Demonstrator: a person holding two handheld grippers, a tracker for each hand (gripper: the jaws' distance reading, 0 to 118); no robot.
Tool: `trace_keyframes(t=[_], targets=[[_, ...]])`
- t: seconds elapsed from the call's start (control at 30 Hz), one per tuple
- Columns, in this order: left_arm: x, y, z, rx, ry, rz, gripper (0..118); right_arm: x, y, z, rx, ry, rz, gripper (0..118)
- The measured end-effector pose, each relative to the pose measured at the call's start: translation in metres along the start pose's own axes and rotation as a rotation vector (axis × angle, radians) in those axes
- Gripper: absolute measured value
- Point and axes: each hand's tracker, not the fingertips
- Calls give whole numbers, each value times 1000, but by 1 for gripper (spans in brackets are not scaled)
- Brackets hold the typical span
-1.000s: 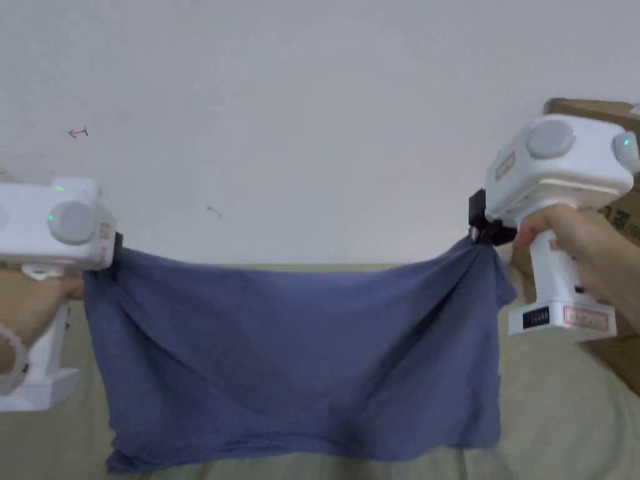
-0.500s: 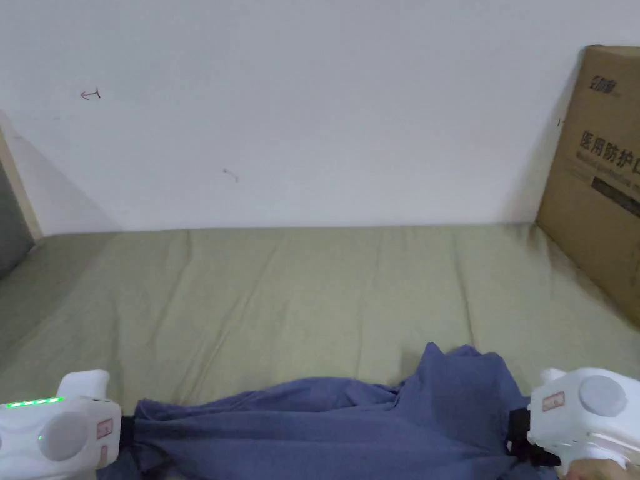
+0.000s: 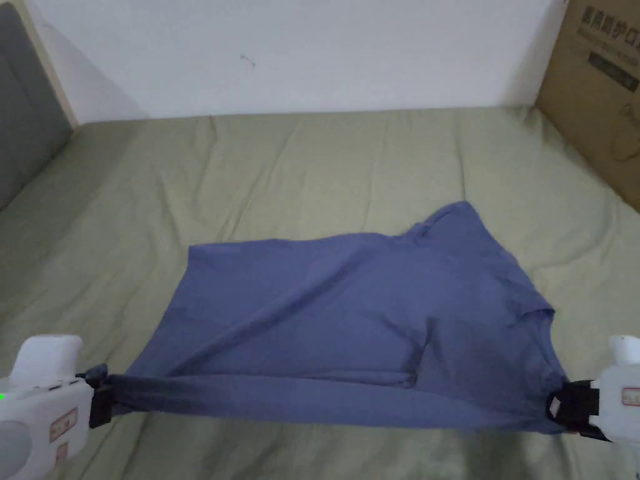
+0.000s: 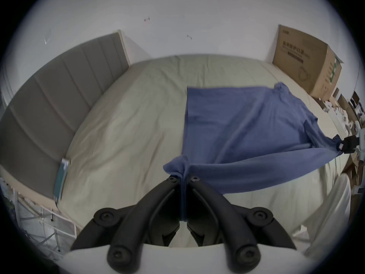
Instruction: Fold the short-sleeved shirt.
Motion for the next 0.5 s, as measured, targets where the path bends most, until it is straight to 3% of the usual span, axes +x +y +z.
trace_keyframes(t=[0.13, 0.2, 0.3, 0.33, 0.37, 0.4, 0.43, 0.47, 0.5], targets=[[1, -49, 8, -37, 2, 40, 3, 10, -51, 2, -18, -30, -9, 2], [3, -65, 7, -63, 6, 29, 3, 22, -64, -1, -26, -21, -79, 2], [7, -77, 11, -47, 5, 10, 5, 24, -69, -3, 17, -34, -55, 2], [8, -77, 11, -50, 4, 4, 11, 22, -69, -2, 36, -25, -44, 6], [8, -75, 11, -58, 7, 5, 25, 20, -66, 1, 48, -33, -29, 21], [8, -75, 11, -66, 12, 32, 51, 16, -64, 4, 62, -62, -8, 45], [7, -75, 14, -67, 8, 65, 97, 13, -63, 7, 82, -87, 21, 78], [6, -75, 17, -73, -17, 95, 118, 11, -64, 11, 100, -91, 49, 89], [5, -77, 24, -61, -50, 128, 116, 10, -63, 16, 120, -83, 72, 90]])
